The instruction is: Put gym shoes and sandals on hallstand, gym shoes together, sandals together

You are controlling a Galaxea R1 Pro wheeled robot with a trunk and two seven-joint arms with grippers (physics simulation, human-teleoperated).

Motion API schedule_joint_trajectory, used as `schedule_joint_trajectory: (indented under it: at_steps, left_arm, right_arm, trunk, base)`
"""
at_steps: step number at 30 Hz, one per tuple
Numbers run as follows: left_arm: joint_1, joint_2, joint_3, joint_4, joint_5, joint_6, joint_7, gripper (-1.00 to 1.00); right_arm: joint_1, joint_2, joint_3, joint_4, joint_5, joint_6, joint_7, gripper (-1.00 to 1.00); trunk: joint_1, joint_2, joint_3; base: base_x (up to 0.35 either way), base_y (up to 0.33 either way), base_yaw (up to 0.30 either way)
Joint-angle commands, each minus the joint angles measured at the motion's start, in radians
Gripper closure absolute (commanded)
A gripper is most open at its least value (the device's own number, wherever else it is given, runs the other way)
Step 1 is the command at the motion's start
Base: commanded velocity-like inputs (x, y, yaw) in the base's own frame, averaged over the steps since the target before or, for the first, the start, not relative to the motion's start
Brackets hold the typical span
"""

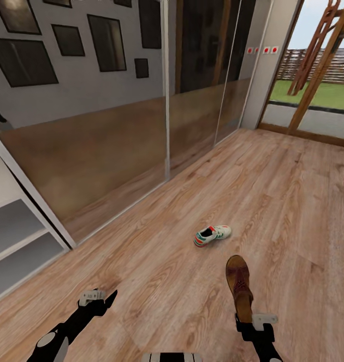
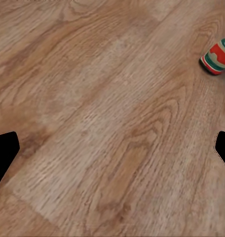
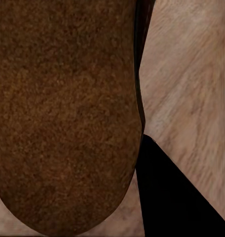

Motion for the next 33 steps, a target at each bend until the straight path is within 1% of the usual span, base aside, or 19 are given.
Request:
schedule_joint_trajectory:
  at_steps: [1,14,19,23,33]
  left_arm:
    - [0.0,0.0,0.003,0.001,0.0,-0.002,-0.006,-1.0]
    - [0.0,0.0,0.003,0.001,0.0,-0.002,-0.006,-1.0]
    - [0.0,0.0,0.003,0.001,0.0,-0.001,-0.006,-1.0]
    - [0.0,0.0,0.003,0.001,0.0,-0.001,-0.006,-1.0]
    - [0.0,0.0,0.003,0.001,0.001,-0.001,-0.005,-1.0]
  right_arm:
    - [-0.001,0.001,-0.006,0.001,0.006,-0.003,-0.001,1.0]
    - [-0.001,0.001,-0.006,0.001,0.006,-0.003,-0.001,1.0]
    - [-0.001,0.001,-0.006,0.001,0.006,-0.003,-0.001,1.0]
    - [-0.001,0.001,-0.006,0.001,0.006,-0.003,-0.001,1.0]
    - [-0.001,0.001,-0.006,0.001,0.006,-0.003,-0.001,1.0]
  trunk:
    - [0.0,0.0,0.0]
    - [0.0,0.0,0.014]
    - [0.019,-0.035,0.004]
    - [0.021,-0.036,-0.007]
    - [0.021,-0.036,0.004]
  base:
    - [0.0,0.0,-0.232]
    - [0.0,0.0,-0.232]
    - [0.0,0.0,-0.233]
    - [0.0,0.0,-0.232]
    - [0.0,0.0,-0.232]
